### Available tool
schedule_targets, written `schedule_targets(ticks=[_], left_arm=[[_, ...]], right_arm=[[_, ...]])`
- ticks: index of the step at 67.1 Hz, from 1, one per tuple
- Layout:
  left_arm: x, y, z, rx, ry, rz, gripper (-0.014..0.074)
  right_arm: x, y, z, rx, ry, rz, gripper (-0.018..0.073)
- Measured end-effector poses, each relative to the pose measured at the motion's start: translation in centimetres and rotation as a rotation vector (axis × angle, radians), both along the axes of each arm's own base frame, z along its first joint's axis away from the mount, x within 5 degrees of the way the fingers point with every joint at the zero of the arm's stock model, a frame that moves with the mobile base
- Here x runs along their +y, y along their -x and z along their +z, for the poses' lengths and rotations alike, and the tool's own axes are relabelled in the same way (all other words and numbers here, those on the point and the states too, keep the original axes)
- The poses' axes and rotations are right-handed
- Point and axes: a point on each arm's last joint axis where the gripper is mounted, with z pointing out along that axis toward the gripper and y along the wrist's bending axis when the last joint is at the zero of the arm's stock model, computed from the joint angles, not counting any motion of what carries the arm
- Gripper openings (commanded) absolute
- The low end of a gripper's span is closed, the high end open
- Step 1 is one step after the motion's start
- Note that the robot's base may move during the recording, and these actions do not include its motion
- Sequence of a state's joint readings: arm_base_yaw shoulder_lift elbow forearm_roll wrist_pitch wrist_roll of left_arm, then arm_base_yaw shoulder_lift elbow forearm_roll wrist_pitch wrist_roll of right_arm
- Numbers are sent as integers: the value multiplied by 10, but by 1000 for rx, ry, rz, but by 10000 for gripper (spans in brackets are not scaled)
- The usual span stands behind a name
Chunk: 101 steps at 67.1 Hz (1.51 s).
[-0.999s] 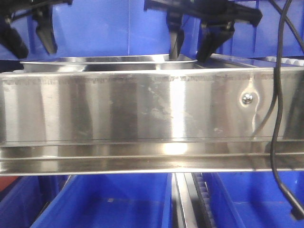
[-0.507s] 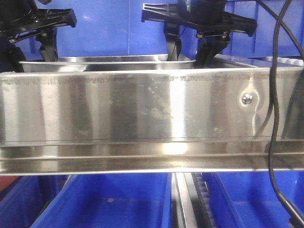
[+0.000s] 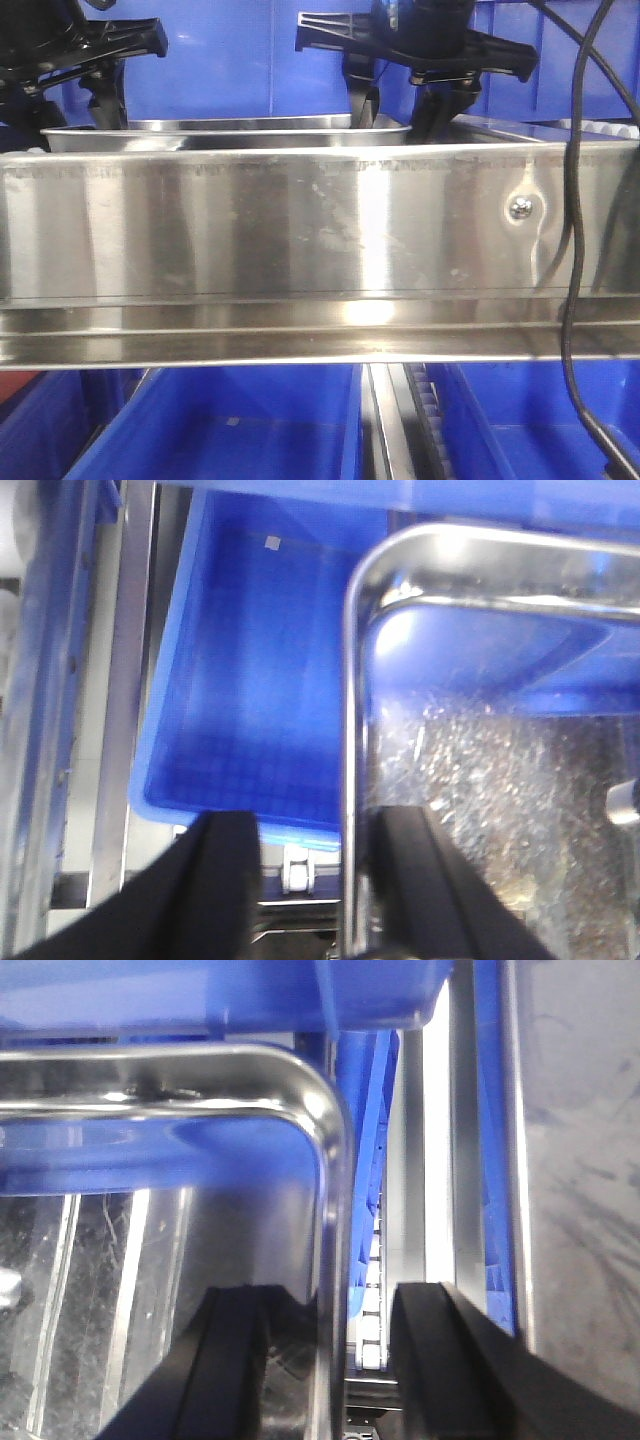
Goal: Stack silver trays without gaps
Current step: 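Lower both grippers onto opposite rims of the silver tray, then close both grippers on the tray rims and lift the tray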
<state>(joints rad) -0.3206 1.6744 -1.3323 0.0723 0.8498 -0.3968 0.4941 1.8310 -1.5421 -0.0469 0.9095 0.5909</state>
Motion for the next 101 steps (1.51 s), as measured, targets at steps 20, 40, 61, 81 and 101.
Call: schedule_targets(ticks=[20, 40, 61, 81, 101], left_arm=[[-1, -1, -1, -4, 2, -1, 160], [-2, -3, -3, -7, 13, 1, 122], [-3, -3, -2, -6, 29, 5, -15], [-3, 15, 21, -18, 63, 0, -15], [-23, 72, 91, -249, 98, -16, -15]], right_arm=[[0, 0, 0, 0, 0, 0, 99], [0, 0, 0, -2, -1, 0, 8], [0, -1, 0, -7, -4, 0, -3], [-5, 9, 24, -53, -26, 0, -3], [-33, 50, 98, -249, -58, 0, -3]])
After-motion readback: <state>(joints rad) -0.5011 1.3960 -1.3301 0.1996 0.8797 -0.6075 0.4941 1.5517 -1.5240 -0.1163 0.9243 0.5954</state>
